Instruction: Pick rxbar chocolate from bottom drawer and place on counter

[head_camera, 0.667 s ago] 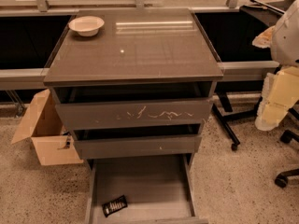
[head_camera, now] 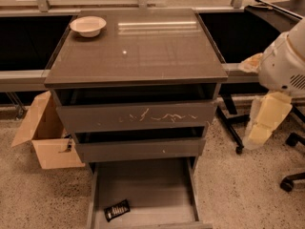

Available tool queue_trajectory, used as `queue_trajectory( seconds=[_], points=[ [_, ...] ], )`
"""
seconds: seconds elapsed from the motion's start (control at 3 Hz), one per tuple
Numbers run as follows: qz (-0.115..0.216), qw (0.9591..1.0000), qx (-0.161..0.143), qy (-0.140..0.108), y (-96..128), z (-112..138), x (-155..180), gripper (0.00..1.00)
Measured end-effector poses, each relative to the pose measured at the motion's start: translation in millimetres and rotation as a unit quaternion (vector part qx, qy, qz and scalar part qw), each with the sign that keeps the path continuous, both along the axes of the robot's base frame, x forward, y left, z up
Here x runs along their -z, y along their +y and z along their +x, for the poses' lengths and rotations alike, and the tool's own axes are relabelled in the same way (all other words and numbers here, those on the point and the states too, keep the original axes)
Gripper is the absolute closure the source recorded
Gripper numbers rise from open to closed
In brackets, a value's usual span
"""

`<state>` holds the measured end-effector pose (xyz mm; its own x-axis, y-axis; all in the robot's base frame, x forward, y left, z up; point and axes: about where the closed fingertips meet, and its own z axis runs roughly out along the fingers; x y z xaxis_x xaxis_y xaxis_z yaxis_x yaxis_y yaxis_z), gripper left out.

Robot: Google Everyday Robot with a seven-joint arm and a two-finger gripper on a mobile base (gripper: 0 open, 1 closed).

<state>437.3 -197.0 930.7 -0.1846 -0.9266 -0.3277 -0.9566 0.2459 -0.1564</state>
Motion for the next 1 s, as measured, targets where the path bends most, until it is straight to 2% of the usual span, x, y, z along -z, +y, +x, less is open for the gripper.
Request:
queue_trajectory(
  seconds=[0.33,0.67,1.0],
  points=[
    [0.055,0.9981,-0.026,0.006,16.7,-2.6,29.6,0.0],
    [0.135,0.9883,-0.071,0.0,48.5,-6.7,54.0,0.0],
    [0.138,0.9879,-0.072,0.001,49.6,-6.1,59.6,0.0]
  ],
)
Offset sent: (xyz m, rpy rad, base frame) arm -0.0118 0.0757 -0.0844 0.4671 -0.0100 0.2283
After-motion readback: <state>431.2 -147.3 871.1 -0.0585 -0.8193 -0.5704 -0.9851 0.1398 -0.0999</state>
